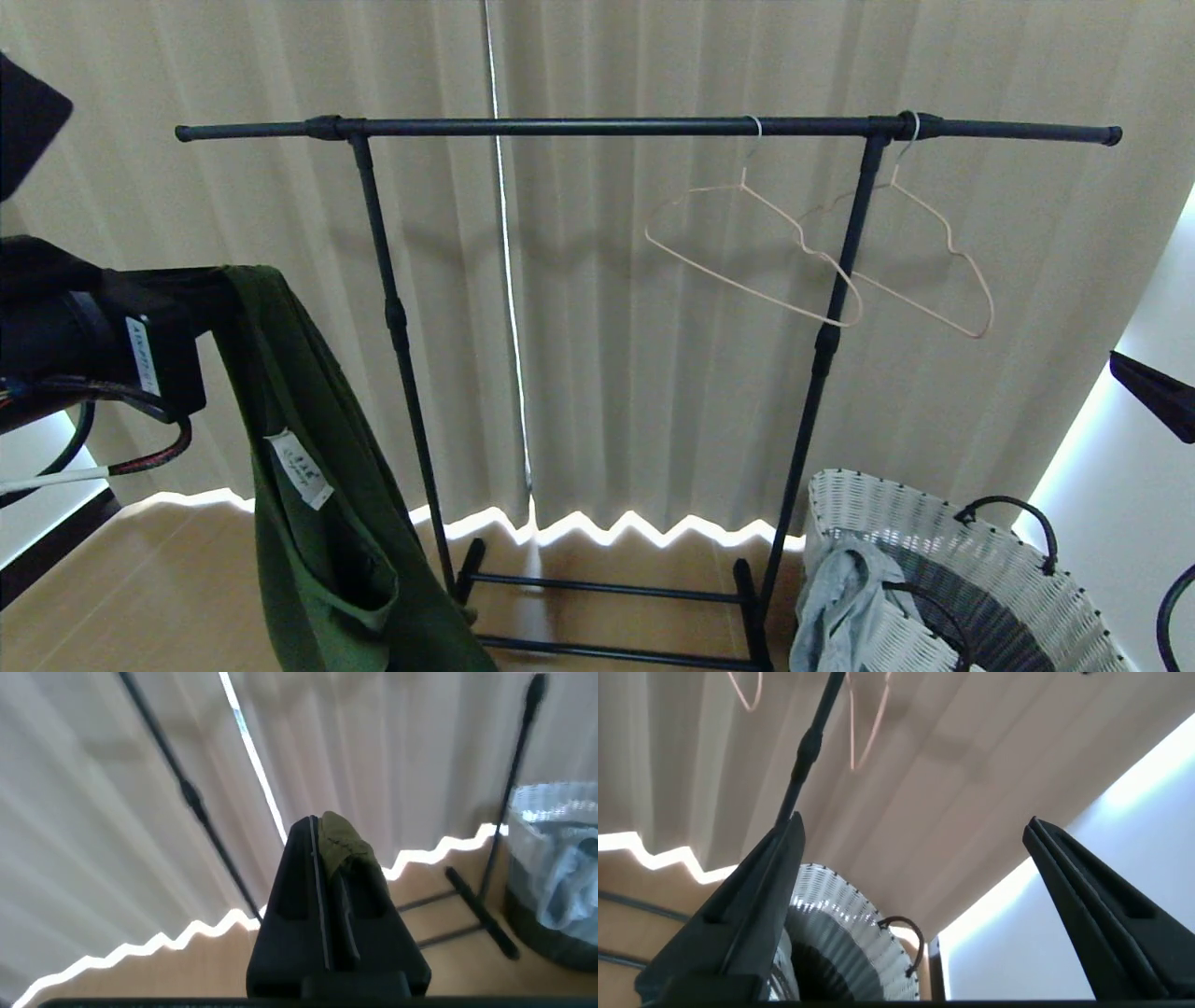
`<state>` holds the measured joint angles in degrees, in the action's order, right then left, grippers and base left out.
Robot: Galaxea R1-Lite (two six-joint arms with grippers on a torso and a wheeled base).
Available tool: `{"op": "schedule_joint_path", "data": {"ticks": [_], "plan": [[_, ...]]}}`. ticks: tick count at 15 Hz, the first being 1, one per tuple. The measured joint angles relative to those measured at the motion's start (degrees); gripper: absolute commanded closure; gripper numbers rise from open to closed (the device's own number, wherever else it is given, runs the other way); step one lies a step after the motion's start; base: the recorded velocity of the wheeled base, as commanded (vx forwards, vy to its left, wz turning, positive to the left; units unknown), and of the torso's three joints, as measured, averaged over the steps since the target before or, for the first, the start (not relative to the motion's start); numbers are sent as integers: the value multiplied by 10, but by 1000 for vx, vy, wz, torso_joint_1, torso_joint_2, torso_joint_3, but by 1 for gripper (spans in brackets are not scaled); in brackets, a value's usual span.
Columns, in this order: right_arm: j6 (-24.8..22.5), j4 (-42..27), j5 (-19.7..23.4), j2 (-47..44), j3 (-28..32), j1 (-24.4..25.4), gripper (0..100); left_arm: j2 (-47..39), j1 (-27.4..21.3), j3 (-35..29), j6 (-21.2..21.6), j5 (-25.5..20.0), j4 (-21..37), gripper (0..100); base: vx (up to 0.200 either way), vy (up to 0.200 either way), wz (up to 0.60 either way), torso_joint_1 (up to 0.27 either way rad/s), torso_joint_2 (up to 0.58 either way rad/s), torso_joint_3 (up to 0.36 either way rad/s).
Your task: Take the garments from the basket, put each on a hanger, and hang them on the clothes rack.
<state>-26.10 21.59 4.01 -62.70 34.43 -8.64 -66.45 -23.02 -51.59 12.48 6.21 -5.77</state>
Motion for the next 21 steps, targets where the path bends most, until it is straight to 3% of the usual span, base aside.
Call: {"op": "schedule_joint_path", "data": {"ticks": [10,13,15,17,21], "plan": [[3,-3,7,-5,-24,1,0,8,1,12,10,-1,-11,100,0,0,0,248,-499,-261],[40,-8,19,-21,-13,2,0,8,2,29,17,-1,-49,100,0,0,0,120,-251,-136],[74,-69,20,-33,-3,3,0,9,4,57,46,-1,-89,100,0,0,0,16,-33,-11],[79,-130,24,-38,13,4,0,11,5,72,56,-1,-96,100,0,0,0,0,0,0],[79,-163,25,-40,31,4,0,12,12,76,57,-2,-99,100,0,0,0,0,0,0]]}}
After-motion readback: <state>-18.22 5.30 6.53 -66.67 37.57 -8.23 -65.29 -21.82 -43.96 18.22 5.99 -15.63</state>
